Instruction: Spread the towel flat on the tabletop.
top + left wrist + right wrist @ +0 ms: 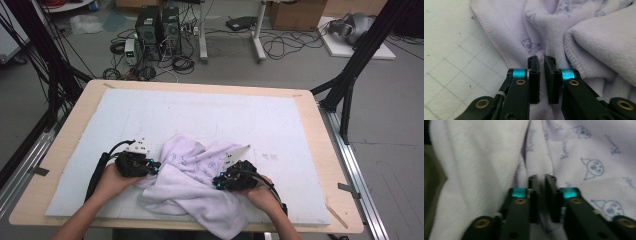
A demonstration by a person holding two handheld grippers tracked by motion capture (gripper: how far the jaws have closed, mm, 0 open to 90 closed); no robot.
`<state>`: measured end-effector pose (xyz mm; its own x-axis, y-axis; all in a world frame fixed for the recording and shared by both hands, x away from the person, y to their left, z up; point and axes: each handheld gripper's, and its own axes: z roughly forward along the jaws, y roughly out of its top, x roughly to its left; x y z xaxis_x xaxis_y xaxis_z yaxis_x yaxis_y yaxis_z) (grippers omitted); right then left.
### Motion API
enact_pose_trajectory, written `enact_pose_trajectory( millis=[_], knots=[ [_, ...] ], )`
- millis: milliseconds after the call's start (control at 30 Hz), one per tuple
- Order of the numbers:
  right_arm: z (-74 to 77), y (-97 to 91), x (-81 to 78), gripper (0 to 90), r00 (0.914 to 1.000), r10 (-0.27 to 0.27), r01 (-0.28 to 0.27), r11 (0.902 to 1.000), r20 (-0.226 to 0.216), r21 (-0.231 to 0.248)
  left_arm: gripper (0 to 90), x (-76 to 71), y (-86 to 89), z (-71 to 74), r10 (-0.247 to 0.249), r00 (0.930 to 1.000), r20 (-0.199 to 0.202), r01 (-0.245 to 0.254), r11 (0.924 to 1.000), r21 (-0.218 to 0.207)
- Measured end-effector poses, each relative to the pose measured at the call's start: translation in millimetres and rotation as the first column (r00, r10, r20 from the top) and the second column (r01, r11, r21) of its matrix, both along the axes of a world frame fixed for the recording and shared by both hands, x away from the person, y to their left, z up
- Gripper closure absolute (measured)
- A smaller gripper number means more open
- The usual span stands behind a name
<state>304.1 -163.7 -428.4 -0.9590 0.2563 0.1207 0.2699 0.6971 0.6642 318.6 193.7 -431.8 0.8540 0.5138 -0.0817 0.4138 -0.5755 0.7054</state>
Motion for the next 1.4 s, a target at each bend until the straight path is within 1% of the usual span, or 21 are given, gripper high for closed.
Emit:
enact_pose_trajectory(
  millis=[167,300,400,467,500,600,667,700,767,833,900,933,1000,1067,1100,1133,1200,1233,1267,1333,1400],
  knots=[
    [7.4,-9.1,-14.0,86.7,0.9997,0.024,-0.024,0.9996,0.007,0.016,84.9,-23.1,10.0,0.5,0.013,0.9999,0.003,-0.013,0.9991,-0.041],
    [12.6,-15.5,-31.3,86.7,0.9992,0.032,-0.033,0.9992,0.023,0.023,84.5,-46.1,14.8,4.1,-0.024,0.9996,0.013,0.025,0.9982,-0.055],
    [17.3,-21.5,-35.4,82.3,0.9997,0.017,-0.018,0.9979,0.019,0.061,78.2,-50.5,17.7,10.5,-0.026,0.9990,0.035,0.029,0.9975,-0.065],
    [24.0,-26.3,-32.6,74.6,0.9997,-0.004,0.001,0.9953,0.024,0.097,63.9,-45.8,20.3,16.2,0.003,0.9986,0.053,0.000,0.9979,-0.065],
    [28.1,-28.8,-29.9,71.0,0.9992,-0.025,0.022,0.9941,0.032,0.107,60.5,-41.9,22.2,19.2,0.011,0.9978,0.065,-0.007,0.9976,-0.069],
    [41.2,-36.1,-17.7,64.8,0.9943,-0.084,0.075,0.9882,0.066,0.134,52.6,-27.0,25.1,27.8,0.052,0.9944,0.092,-0.043,0.9946,-0.095],
    [45.6,-39.9,-5.5,62.0,0.9850,-0.138,0.123,0.9827,0.104,0.139,51.1,-14.7,24.2,31.1,0.071,0.9917,0.107,-0.061,0.9934,-0.097],
    [45.0,-41.3,2.2,61.7,0.9816,-0.161,0.147,0.9800,0.103,0.135,51.1,-8.1,22.5,31.1,0.079,0.9910,0.108,-0.069,0.9928,-0.098],
    [38.7,-42.9,16.5,58.1,0.9713,-0.215,0.204,0.9730,0.101,0.107,51.2,6.0,17.6,28.5,0.096,0.9893,0.110,-0.086,0.9922,-0.090],
    [29.3,-43.6,27.9,54.1,0.9663,-0.245,0.241,0.9685,0.078,0.063,52.1,17.9,11.9,21.7,0.122,0.9860,0.114,-0.115,0.9907,-0.073],
    [20.5,-44.1,33.7,50.7,0.9561,-0.281,0.279,0.9595,0.082,0.035,52.5,28.0,7.5,12.4,0.151,0.9835,0.099,-0.147,0.9877,-0.054],
    [16.0,-44.2,35.5,48.6,0.9554,-0.282,0.281,0.9594,0.089,0.018,52.6,32.3,6.3,7.8,0.166,0.9809,0.101,-0.164,0.9861,-0.031],
    [7.3,-43.4,40.9,42.6,0.9488,-0.306,0.309,0.9502,0.080,-0.039,52.3,39.2,4.2,-1.4,0.185,0.9785,0.090,-0.186,0.9825,0.000],
    [0.3,-45.1,44.1,43.5,0.9469,-0.311,0.316,0.9474,0.080,-0.052,52.0,43.7,3.2,-8.7,0.194,0.9787,0.068,-0.196,0.9801,0.029],
    [-2.8,-46.2,44.8,43.7,0.9424,-0.325,0.329,0.9428,0.078,-0.050,51.9,44.4,4.0,-8.9,0.201,0.9777,0.063,-0.202,0.9793,0.014],
    [-6.1,-46.9,45.9,45.2,0.9419,-0.329,0.333,0.9415,0.065,-0.053,56.6,44.4,4.1,-8.5,0.191,0.9798,0.059,-0.192,0.9814,0.008],
    [-10.1,-47.8,43.2,52.5,0.9384,-0.331,0.335,0.9419,0.099,-0.026,71.7,42.2,1.6,-8.1,0.163,0.9848,0.059,-0.164,0.9864,0.009],
    [-10.4,-47.7,42.8,57.8,0.9379,-0.333,0.337,0.9415,0.096,-0.020,77.3,41.2,0.2,-7.5,0.148,0.9873,0.058,-0.149,0.9888,0.012],
    [-9.6,-47.8,42.5,67.8,0.9385,-0.332,0.335,0.9420,0.093,-0.017,83.1,40.0,-1.6,-6.9,0.144,0.9878,0.059,-0.145,0.9892,0.021],
    [-9.4,-46.5,42.8,80.9,0.9487,-0.305,0.307,0.9516,0.084,-0.015,85.8,39.3,-2.6,-5.5,0.141,0.9882,0.060,-0.143,0.9891,0.033],
    [-8.9,-45.8,43.7,85.9,0.9571,-0.283,0.284,0.9587,0.064,-0.014,86.7,39.1,-0.6,-3.9,0.144,0.9880,0.054,-0.146,0.9886,0.036]
  ],
)
